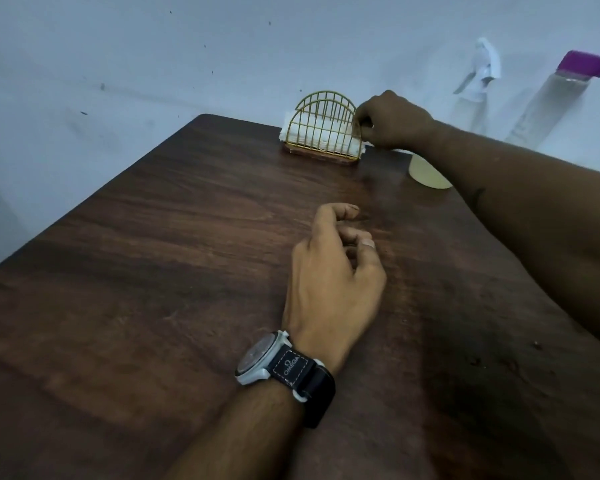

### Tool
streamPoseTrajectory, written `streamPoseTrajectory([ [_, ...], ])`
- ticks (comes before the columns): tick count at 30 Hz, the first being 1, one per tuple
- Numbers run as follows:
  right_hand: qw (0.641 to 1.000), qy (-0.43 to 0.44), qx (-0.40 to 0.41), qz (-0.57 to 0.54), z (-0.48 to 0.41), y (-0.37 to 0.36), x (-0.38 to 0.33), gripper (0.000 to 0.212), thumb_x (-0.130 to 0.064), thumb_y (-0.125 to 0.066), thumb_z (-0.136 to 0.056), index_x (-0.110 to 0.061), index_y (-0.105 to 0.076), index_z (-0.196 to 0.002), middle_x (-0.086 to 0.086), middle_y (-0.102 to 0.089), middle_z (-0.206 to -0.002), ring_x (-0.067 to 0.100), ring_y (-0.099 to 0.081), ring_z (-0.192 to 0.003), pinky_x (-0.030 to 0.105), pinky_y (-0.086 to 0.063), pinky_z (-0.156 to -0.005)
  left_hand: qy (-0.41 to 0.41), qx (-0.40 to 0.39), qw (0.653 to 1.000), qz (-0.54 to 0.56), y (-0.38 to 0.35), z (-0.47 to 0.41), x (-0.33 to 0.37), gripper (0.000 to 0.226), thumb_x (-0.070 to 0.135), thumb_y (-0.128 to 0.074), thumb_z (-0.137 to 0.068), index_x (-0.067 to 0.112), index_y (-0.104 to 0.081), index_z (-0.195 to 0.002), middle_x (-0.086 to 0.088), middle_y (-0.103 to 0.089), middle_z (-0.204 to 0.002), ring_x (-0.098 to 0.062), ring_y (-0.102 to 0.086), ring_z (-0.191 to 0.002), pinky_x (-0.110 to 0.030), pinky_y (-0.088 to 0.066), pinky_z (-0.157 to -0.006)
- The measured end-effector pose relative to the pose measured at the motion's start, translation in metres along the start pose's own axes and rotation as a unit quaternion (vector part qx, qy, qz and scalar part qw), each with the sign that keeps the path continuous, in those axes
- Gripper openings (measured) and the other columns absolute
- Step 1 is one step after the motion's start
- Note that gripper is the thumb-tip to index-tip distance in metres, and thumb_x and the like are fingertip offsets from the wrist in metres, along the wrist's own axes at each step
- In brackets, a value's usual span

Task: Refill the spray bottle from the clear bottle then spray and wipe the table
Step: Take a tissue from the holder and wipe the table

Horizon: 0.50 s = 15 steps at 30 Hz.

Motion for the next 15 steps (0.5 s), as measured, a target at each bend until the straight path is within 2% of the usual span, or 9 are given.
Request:
streamPoseTrajectory([
  [4,1.000,-0.004,0.030,0.005,0.004,-0.003,-0.002,0.021,-0.029,-0.071,-0.095,-0.018,-0.074,-0.112,0.013,-0.072,-0.106,0.033,-0.067,-0.101,0.040,-0.052,-0.079,-0.001,0.001,1.000,0.003,0.000,0.000,0.000,0.030,0.018,-0.064,-0.093,0.027,-0.055,-0.121,0.018,-0.070,-0.090,0.008,-0.064,-0.088,-0.009,-0.051,-0.075],
  [7,0.999,0.000,0.032,0.044,0.004,-0.009,-0.004,0.016,-0.024,-0.067,-0.095,-0.012,-0.073,-0.102,0.017,-0.069,-0.102,0.039,-0.067,-0.095,0.038,-0.044,-0.070,-0.001,0.000,1.000,0.004,0.000,0.000,0.000,0.030,0.017,-0.063,-0.094,0.027,-0.055,-0.121,0.018,-0.069,-0.090,0.007,-0.064,-0.089,-0.009,-0.051,-0.075],
  [12,0.998,0.005,0.021,0.054,0.007,-0.014,0.000,0.017,-0.026,-0.060,-0.099,-0.013,-0.067,-0.107,0.015,-0.068,-0.108,0.038,-0.065,-0.099,0.037,-0.042,-0.072,0.001,-0.007,1.000,-0.001,0.000,0.000,0.000,0.031,0.019,-0.062,-0.094,0.028,-0.054,-0.123,0.019,-0.069,-0.094,0.005,-0.064,-0.091,-0.018,-0.054,-0.082],
  [15,0.997,0.018,0.018,0.073,0.009,-0.015,0.001,0.017,-0.024,-0.054,-0.101,-0.012,-0.064,-0.106,0.016,-0.067,-0.110,0.039,-0.064,-0.098,0.038,-0.041,-0.071,0.000,-0.005,1.000,0.001,0.000,0.000,0.000,0.031,0.017,-0.062,-0.094,0.027,-0.054,-0.123,0.019,-0.069,-0.093,0.007,-0.064,-0.090,-0.015,-0.053,-0.080],
])
Point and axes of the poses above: each hand's wrist, its own z-axis away from the middle knuckle, its own y-axis out of the back of the hand, x = y × z, the point moved 1 cm from there along -z, towards the middle knuckle
